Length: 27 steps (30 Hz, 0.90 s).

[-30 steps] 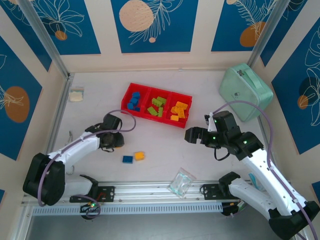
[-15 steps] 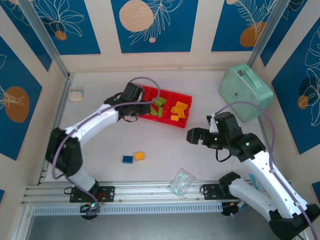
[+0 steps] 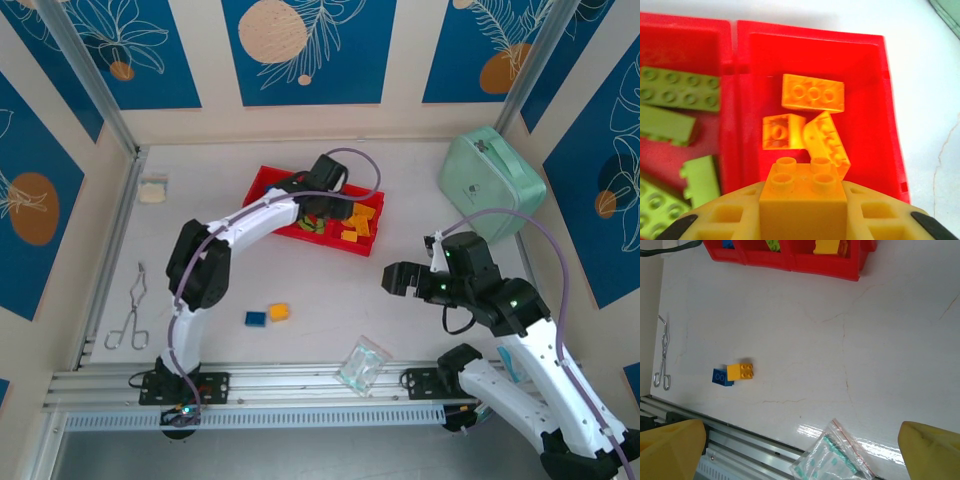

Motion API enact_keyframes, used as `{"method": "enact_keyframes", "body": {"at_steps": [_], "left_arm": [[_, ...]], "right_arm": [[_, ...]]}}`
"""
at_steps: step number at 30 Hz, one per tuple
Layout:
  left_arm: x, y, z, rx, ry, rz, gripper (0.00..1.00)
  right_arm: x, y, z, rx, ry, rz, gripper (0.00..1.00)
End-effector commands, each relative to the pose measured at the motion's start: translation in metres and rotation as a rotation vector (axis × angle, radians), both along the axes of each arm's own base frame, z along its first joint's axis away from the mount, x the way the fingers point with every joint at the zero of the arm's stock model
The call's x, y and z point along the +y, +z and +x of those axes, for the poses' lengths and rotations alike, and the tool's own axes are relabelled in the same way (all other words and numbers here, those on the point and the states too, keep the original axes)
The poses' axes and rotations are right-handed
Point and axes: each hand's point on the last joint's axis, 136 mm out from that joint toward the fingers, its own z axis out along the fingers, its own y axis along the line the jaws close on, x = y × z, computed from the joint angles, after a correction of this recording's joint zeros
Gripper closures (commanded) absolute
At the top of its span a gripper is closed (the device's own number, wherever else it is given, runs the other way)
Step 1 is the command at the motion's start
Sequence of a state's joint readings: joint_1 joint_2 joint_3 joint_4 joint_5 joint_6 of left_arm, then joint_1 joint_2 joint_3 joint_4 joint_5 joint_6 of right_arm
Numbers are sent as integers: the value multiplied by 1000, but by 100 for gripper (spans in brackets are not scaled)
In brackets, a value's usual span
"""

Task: Sort the legos into containers by color
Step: Place the lego in the container.

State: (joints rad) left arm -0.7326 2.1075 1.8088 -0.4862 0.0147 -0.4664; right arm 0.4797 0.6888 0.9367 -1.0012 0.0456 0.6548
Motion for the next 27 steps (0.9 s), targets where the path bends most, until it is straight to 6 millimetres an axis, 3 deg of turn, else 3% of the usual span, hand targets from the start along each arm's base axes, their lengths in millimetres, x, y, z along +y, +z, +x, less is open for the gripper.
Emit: {"method": "enact_keyframes", "body": {"at_steps": [1,7,11,15,20,27], "left_arm": [[-10,-4,2,-16,-31,29,66],[-11,-2,0,-25,-28,38,43],[-6,13,-10,-57,-34,93,29],[5,32,-24,-93,-44,128,23],[36,52,-50,-115,-39,156,15],[107,35,-108,-39,8,255,9]], "right_arm": [[-2,4,-3,-5,5,-6,1],[-2,1,-4,7,10,-7,1],[2,0,-5,15,26,5,1],[5,-1,-3,18,29,13,1],[7,-1,-2,19,36,16,1],[10,1,0,16,41,27,1]]}}
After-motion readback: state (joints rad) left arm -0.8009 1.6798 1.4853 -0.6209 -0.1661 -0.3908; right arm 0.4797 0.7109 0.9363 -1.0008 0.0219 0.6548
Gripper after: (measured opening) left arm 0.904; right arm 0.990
